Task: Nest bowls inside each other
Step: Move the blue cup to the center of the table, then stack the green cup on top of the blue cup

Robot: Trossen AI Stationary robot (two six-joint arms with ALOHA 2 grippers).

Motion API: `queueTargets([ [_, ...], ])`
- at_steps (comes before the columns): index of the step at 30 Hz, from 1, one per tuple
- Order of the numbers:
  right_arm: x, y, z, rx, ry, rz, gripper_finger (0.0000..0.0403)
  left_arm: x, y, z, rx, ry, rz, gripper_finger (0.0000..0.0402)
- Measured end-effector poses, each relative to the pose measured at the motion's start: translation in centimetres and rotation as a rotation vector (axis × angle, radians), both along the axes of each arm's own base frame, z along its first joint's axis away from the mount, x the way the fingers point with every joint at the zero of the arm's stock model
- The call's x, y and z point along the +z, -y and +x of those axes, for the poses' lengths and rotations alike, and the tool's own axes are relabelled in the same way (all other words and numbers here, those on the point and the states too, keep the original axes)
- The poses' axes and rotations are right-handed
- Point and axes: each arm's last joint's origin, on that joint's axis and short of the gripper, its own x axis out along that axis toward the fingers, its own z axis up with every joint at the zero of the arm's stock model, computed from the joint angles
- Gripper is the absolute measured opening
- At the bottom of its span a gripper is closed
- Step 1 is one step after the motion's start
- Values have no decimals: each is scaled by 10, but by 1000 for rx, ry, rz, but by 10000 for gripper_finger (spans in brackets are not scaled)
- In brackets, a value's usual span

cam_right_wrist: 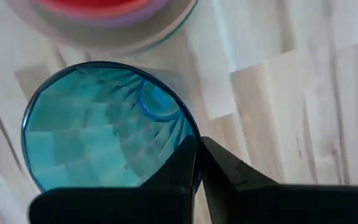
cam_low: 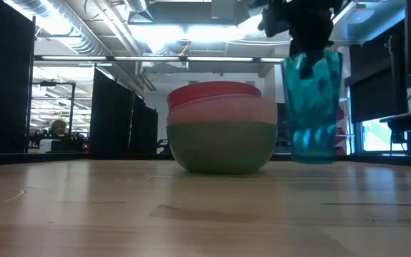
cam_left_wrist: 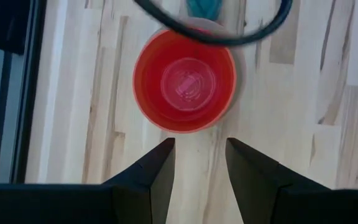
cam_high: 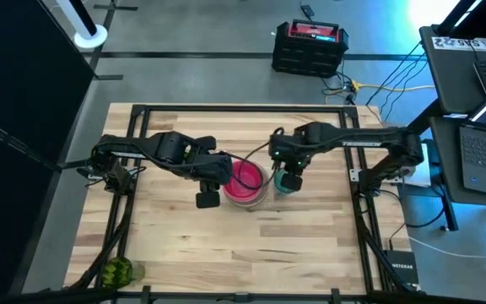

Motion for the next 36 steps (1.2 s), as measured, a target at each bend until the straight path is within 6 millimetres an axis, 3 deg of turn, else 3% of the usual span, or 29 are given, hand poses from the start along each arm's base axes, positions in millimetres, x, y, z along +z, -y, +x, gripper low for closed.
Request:
queueTargets([
  [15,-15,0,11,61,-34,31,16,0,0,0,17,4,-5,129],
  [23,-15,0,10,77,-45,29,107,0,0,0,13,4,-4,129],
  [26,3,-1,6,76,-69,33,142,0,1,0,-15,-2,3,129],
  [29,44,-10,-4,81,33,19,168,3,8,-4,-44,3,-2,129],
  [36,100,-38,-44,154,283,-79,179,-7,96,-36,-71,-54,-248,129],
])
